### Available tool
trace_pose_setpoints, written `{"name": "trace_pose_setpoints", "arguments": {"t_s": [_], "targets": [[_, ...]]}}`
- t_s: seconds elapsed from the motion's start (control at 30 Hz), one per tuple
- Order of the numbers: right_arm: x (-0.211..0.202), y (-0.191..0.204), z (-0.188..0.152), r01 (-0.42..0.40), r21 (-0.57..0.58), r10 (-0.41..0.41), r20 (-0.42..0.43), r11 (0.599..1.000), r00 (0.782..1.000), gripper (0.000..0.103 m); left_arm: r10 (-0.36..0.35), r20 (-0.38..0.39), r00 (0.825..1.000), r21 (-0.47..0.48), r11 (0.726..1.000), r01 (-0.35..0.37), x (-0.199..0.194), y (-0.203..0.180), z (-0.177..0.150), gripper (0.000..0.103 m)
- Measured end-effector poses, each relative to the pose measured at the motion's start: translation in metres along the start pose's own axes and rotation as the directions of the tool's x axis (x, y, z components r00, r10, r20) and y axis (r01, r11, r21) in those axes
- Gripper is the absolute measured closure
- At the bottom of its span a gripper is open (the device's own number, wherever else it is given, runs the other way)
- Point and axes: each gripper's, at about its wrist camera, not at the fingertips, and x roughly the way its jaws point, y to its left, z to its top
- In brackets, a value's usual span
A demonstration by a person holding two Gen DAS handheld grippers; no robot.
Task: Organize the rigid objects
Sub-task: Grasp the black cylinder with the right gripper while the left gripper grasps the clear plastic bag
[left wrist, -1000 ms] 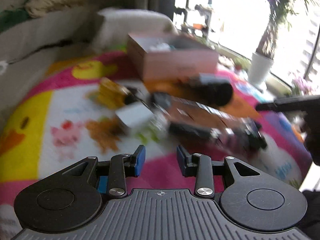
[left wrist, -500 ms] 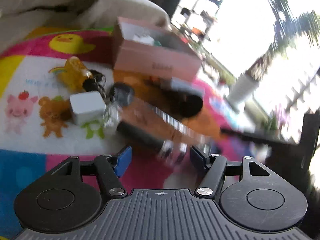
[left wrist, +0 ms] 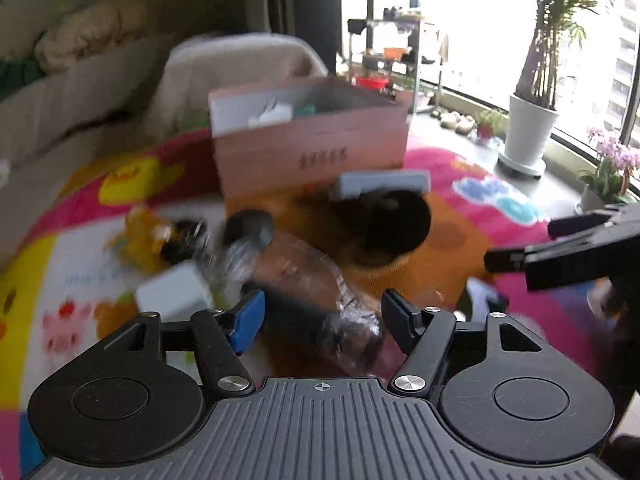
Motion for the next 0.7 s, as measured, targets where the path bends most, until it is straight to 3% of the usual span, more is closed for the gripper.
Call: {"name": "trace_pose_setpoints", "arguments": {"t_s": [0.23,0.37,0.47,0.53,0.6,0.7], "targets": [[0.002,0.003,0.000,0.017,-0.024,-0.018,-0.011,1.000,1.000,0.000,0.004,-0.036,0.999,-0.117,0.993,-0.009,-0.009,0.041,-0.015,0.030],[0.003,0.004,0.002,0.023,-0.031,-0.024,-0.023,0.999,0.999,0.000,-0.026,-0.017,1.000,-0.203,0.979,0.022,0.003,0.048,-0.005,0.051],[0.002,0.003,0.001,0.019,-0.035,-0.019,-0.018,0.999,1.000,0.000,0.007,-0.014,1.000,-0.285,0.959,-0.011,0.010,0.049,0.002,0.062],[0.001,0.002,0.001,0.008,-0.038,-0.009,-0.023,0.999,1.000,0.000,0.017,-0.023,1.000,-0.279,0.960,-0.023,0.011,0.047,0.004,0.066],[-0.002,0.001,0.004,-0.010,-0.030,0.009,-0.024,1.000,1.000,0.000,-0.019,-0.023,1.000,-0.245,0.970,0.013,0.007,0.047,0.000,0.070],[-0.013,0.010,0.008,-0.103,-0.032,0.104,0.019,0.994,0.994,0.001,-0.063,-0.018,0.998,-0.205,0.977,0.058,-0.005,0.045,-0.012,0.070]]}}
